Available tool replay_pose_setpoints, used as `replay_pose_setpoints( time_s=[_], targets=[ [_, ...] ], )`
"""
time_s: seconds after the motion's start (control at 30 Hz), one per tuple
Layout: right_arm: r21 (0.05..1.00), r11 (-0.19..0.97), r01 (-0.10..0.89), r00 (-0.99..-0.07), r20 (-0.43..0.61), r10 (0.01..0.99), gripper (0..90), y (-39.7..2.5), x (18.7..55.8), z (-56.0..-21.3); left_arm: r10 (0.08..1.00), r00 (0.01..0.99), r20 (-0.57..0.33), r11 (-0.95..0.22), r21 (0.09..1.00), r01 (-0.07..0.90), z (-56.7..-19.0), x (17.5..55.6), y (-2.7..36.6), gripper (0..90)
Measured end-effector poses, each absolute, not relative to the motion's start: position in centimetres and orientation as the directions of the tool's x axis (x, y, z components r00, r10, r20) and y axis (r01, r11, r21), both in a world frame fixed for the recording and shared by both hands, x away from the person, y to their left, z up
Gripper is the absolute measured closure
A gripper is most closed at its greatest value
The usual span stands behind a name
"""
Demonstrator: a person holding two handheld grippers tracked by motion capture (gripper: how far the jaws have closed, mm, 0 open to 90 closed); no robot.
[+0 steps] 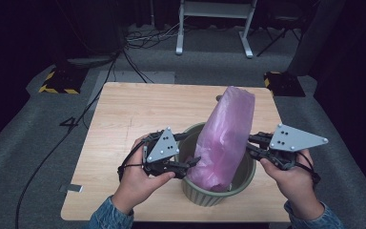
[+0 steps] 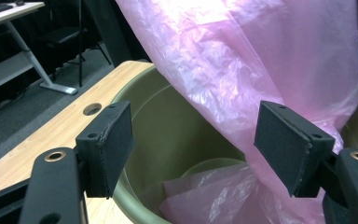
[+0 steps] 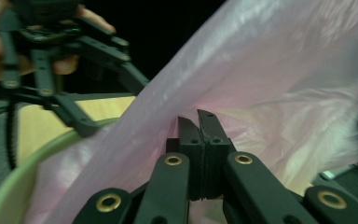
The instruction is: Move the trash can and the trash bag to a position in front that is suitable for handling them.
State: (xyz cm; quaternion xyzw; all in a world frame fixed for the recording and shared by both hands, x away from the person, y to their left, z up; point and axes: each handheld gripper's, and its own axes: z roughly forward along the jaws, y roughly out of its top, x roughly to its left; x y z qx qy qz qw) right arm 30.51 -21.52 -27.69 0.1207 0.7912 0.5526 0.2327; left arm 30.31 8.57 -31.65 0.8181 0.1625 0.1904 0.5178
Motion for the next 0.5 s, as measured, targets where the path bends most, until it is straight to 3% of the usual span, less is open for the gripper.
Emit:
replay_pose_setpoints(
  time_s=[0.5],
  targets=[
    [0.898, 0.438, -0.042, -0.927, -0.199, 0.319, 89.6, -18.3, 30.1, -29.9, 0.405, 0.898, 0.171, -0.418, 0.908, 0.016, -31.1, 29.3, 7.0, 27.1]
  ],
)
